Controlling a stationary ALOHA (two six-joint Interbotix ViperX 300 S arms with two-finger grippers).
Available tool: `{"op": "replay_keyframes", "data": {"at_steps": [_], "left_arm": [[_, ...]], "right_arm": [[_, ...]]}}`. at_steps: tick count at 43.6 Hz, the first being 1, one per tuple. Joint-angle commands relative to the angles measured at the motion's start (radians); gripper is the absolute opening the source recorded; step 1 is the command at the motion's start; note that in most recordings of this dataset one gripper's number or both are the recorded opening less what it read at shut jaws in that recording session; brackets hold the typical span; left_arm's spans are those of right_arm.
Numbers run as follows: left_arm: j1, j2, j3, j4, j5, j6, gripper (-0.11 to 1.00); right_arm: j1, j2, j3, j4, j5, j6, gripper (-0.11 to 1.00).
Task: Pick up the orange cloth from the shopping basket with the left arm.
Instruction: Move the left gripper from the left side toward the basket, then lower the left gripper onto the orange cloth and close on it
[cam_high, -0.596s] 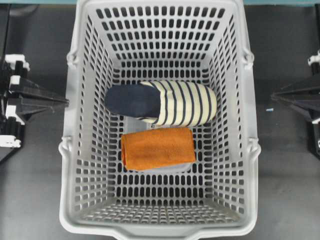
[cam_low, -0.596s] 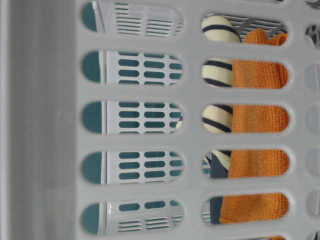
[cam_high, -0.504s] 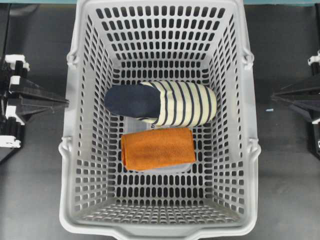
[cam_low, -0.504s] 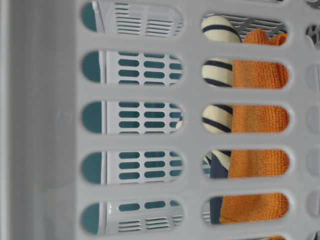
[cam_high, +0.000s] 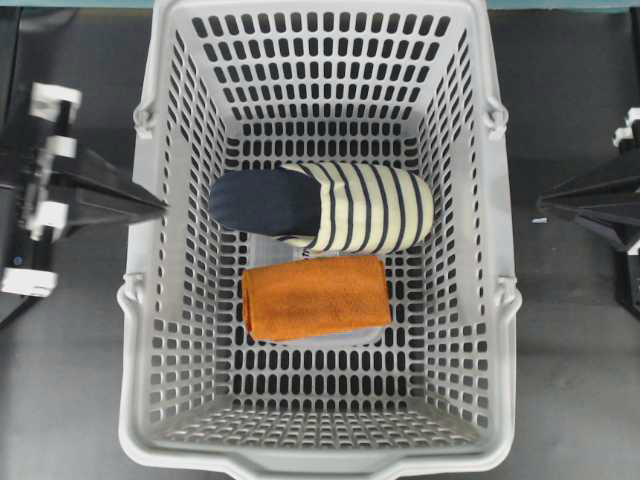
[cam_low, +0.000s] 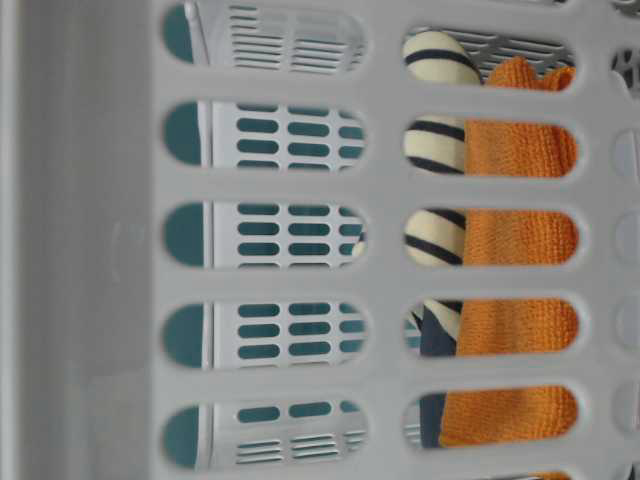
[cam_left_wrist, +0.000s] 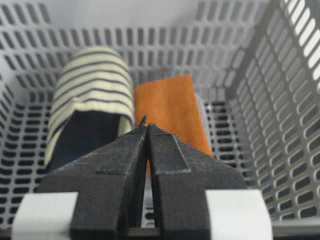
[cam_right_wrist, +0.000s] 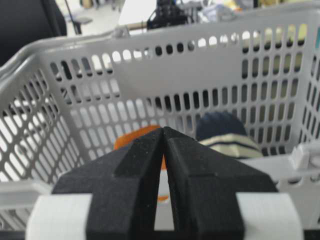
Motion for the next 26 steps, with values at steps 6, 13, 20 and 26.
{"op": "replay_keyframes", "data": {"at_steps": [6, 13, 20, 26], "left_arm": [[-0.026, 0.213, -0.221, 0.003, 0.149, 0.002, 0.0], [-0.049, 0.362, -0.353, 0.005, 0.291, 0.002, 0.0], [-0.051, 0.486, -0.469, 0.003, 0.423, -0.002, 0.0], [-0.054, 0.578, -0.537, 0.005, 0.476, -0.012, 0.0]], "right_arm": [[-0.005, -0.012, -0.02, 0.003, 0.044, 0.002, 0.0], [-0.005, -0.021, -0.02, 0.003, 0.074, 0.002, 0.0], [-0.006, -0.032, -0.021, 0.003, 0.084, 0.002, 0.0], [-0.006, -0.04, -0.02, 0.003, 0.091, 0.002, 0.0]]}}
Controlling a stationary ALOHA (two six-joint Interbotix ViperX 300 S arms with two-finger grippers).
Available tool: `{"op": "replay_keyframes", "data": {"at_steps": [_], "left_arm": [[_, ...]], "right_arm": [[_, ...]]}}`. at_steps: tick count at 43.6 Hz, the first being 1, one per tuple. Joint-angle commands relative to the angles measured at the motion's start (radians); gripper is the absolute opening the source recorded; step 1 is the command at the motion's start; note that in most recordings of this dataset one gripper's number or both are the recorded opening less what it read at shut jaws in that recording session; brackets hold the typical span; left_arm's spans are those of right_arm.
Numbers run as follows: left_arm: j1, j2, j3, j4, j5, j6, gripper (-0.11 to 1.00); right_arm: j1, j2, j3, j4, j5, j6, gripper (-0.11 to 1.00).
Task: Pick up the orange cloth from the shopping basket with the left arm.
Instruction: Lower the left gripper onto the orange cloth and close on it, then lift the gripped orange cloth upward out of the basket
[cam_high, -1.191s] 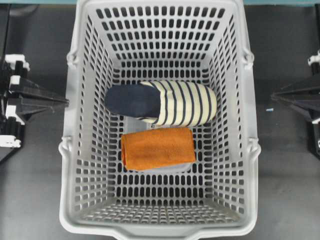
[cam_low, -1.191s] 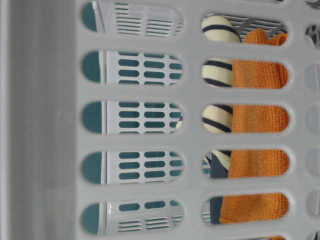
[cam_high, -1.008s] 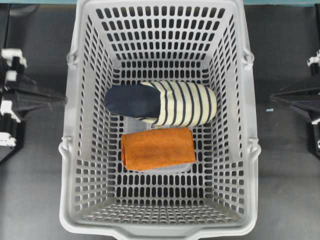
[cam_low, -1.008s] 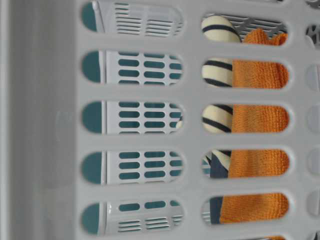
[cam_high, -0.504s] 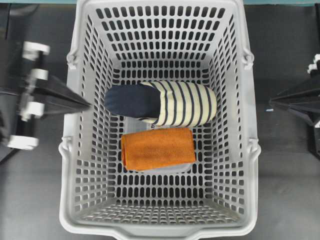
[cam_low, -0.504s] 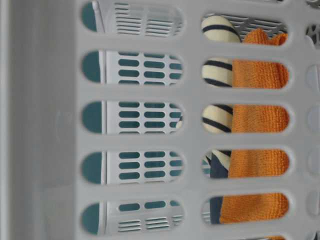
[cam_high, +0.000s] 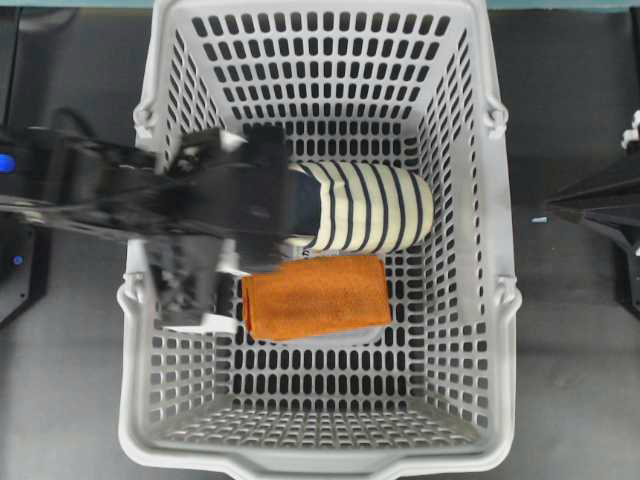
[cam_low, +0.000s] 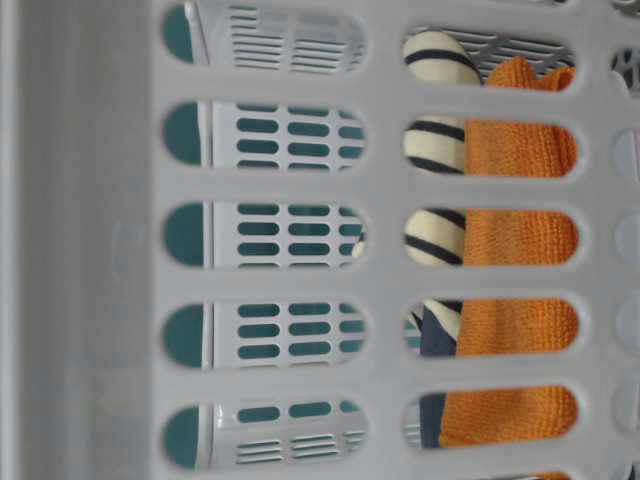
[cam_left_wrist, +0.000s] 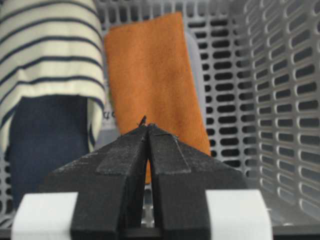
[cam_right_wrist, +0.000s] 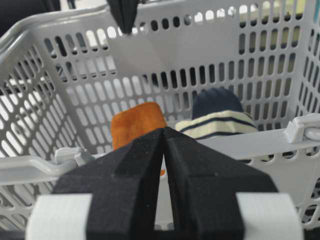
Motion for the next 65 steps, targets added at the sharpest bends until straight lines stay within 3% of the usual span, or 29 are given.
{"op": "replay_keyframes", "data": {"at_steps": [1, 8, 11, 18, 21, 24, 39, 50, 55, 61, 65], "left_arm": [[-0.005, 0.051, -0.071, 0.005, 0.026, -0.002, 0.0], [-0.011, 0.15, -0.11, 0.003, 0.031, -0.009, 0.08], [-0.012, 0.193, -0.124, 0.005, 0.034, -0.009, 0.23], [-0.012, 0.276, -0.149, 0.005, 0.041, -0.011, 0.7], [-0.011, 0.301, -0.146, 0.005, 0.041, -0.012, 0.84], [-0.011, 0.325, -0.138, 0.003, 0.041, -0.021, 0.91], [-0.005, 0.383, -0.044, 0.005, 0.029, -0.115, 0.89], [-0.006, 0.374, -0.002, 0.003, 0.017, -0.121, 0.84], [-0.008, 0.362, -0.012, 0.005, 0.023, -0.114, 0.64], [-0.005, 0.321, -0.046, 0.005, 0.041, -0.112, 0.23], [-0.002, 0.284, -0.095, 0.005, 0.091, -0.11, 0.14]], "right_arm": [[-0.003, 0.003, -0.021, 0.003, -0.002, 0.002, 0.0], [-0.003, 0.003, -0.021, 0.003, -0.002, 0.002, 0.0], [-0.003, 0.002, -0.021, 0.003, -0.002, 0.002, 0.0], [-0.003, 0.002, -0.021, 0.003, -0.002, 0.002, 0.0], [-0.003, 0.002, -0.021, 0.003, -0.002, 0.002, 0.0], [-0.002, 0.0, -0.021, 0.003, -0.002, 0.002, 0.0], [-0.002, -0.002, -0.017, 0.003, -0.002, 0.002, 0.0], [-0.003, -0.002, -0.014, 0.003, -0.002, 0.002, 0.0], [-0.003, -0.002, -0.011, 0.003, -0.002, 0.002, 0.0], [-0.003, -0.002, -0.009, 0.003, -0.002, 0.002, 0.0], [-0.003, -0.003, -0.011, 0.003, -0.002, 0.002, 0.0]]}}
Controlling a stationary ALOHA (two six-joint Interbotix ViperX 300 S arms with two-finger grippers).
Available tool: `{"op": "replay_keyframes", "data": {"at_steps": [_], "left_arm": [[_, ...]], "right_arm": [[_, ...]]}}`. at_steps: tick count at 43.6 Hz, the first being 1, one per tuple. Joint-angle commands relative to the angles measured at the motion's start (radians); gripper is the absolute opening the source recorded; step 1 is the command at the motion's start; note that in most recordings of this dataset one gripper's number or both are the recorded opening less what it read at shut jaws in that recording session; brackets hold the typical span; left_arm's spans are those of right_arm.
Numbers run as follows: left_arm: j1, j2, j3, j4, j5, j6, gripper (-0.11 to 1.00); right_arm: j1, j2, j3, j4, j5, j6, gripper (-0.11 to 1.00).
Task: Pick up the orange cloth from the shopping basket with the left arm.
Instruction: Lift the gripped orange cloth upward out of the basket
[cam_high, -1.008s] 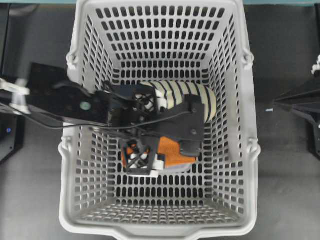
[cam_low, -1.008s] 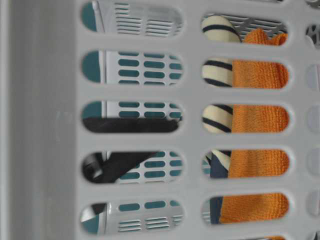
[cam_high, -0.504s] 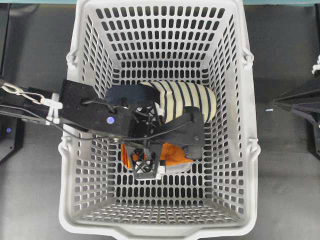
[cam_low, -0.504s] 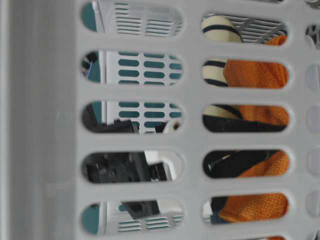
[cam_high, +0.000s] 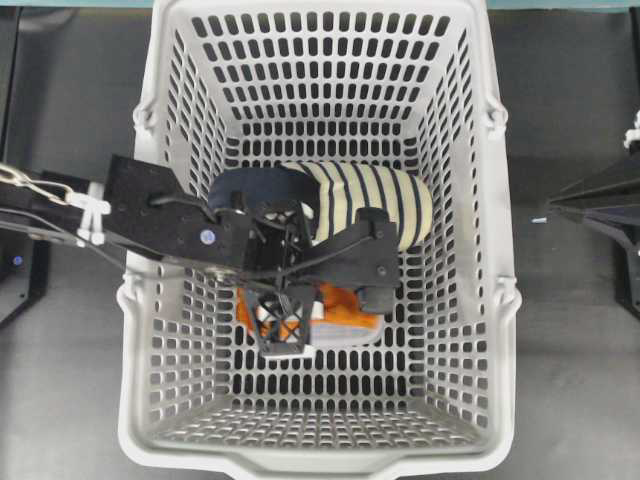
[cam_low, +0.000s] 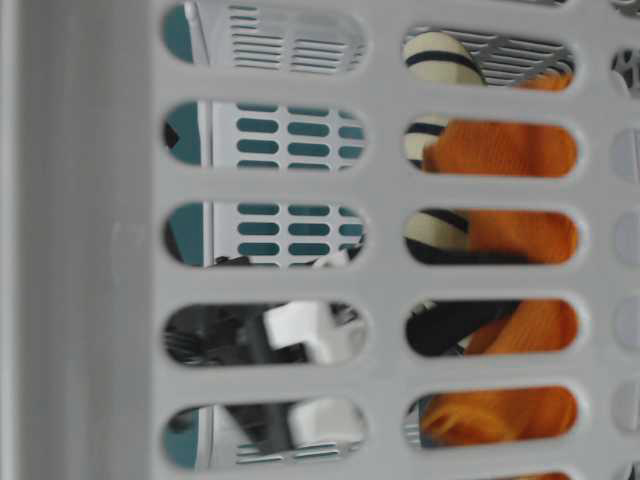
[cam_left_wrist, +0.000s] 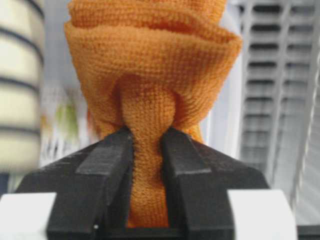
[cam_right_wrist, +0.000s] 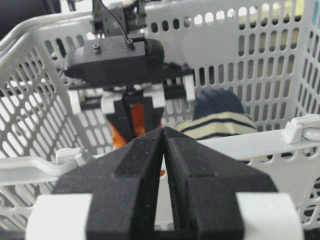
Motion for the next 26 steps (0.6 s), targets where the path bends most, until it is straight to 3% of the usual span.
{"op": "replay_keyframes", "data": {"at_steps": [1, 12, 26], "left_arm": [[0.005, -0.061, -0.071, 0.002, 0.049, 0.003, 0.14], [0.017, -0.138, -0.36, 0.003, 0.324, 0.026, 0.14], [0.009, -0.1, -0.696, 0.002, 0.495, 0.124, 0.14]], "right_arm": [[-0.002, 0.003, -0.011, 0.003, -0.006, 0.002, 0.0], [-0.002, -0.008, -0.011, 0.003, -0.006, 0.002, 0.0], [-0.002, -0.012, -0.011, 0.003, -0.006, 0.002, 0.0]]}}
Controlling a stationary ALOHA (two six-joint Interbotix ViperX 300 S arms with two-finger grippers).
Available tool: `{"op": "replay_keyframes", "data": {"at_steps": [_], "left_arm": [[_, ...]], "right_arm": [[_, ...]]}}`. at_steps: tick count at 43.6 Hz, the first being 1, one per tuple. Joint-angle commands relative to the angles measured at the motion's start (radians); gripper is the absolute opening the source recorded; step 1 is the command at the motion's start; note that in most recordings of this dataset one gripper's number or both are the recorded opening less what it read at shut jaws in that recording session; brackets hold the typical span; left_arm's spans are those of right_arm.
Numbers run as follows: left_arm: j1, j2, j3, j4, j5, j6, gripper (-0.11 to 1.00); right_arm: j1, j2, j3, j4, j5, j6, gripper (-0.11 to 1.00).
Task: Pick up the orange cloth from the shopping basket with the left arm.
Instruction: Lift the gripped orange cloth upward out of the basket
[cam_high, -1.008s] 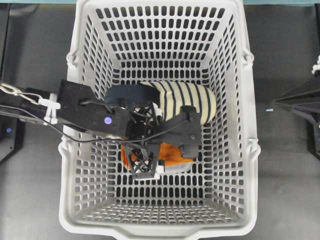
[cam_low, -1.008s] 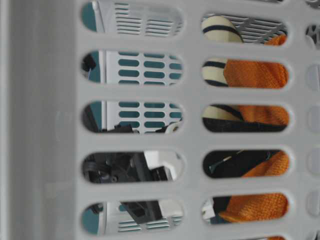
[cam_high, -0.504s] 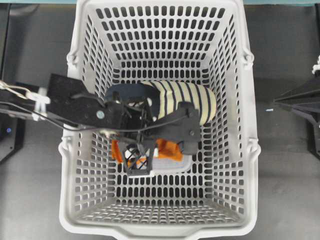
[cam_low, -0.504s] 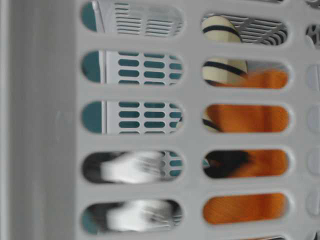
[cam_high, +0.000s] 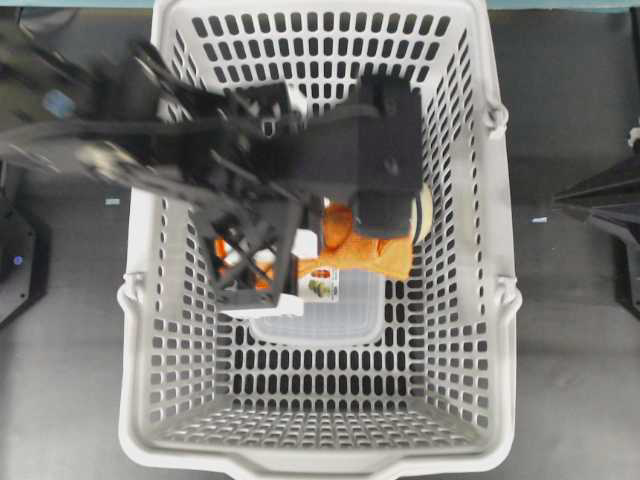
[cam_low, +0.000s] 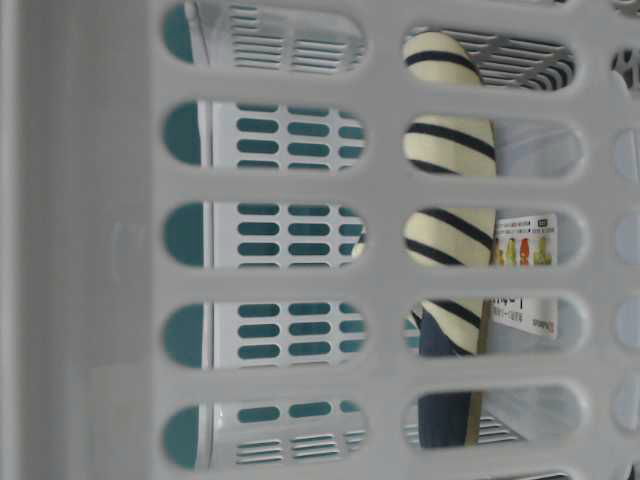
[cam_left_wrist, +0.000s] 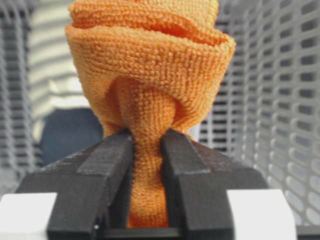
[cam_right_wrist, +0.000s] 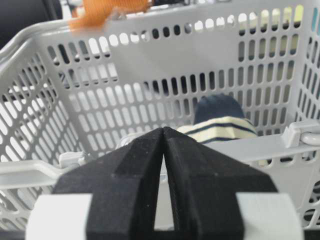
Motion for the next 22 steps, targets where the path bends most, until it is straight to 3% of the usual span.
{"op": "replay_keyframes", "data": {"at_steps": [1, 8, 22], "left_arm": [[-0.005, 0.012, -0.104, 0.002, 0.038, 0.023, 0.14], [-0.002, 0.058, -0.172, 0.003, 0.092, 0.052, 0.14], [0.002, 0.081, -0.173, 0.003, 0.095, 0.051, 0.14]], "right_arm": [[-0.003, 0.006, -0.011, 0.003, -0.006, 0.002, 0.0], [-0.003, 0.005, -0.009, 0.003, -0.006, 0.002, 0.0], [-0.003, -0.002, -0.003, 0.003, -0.006, 0.002, 0.0]]}}
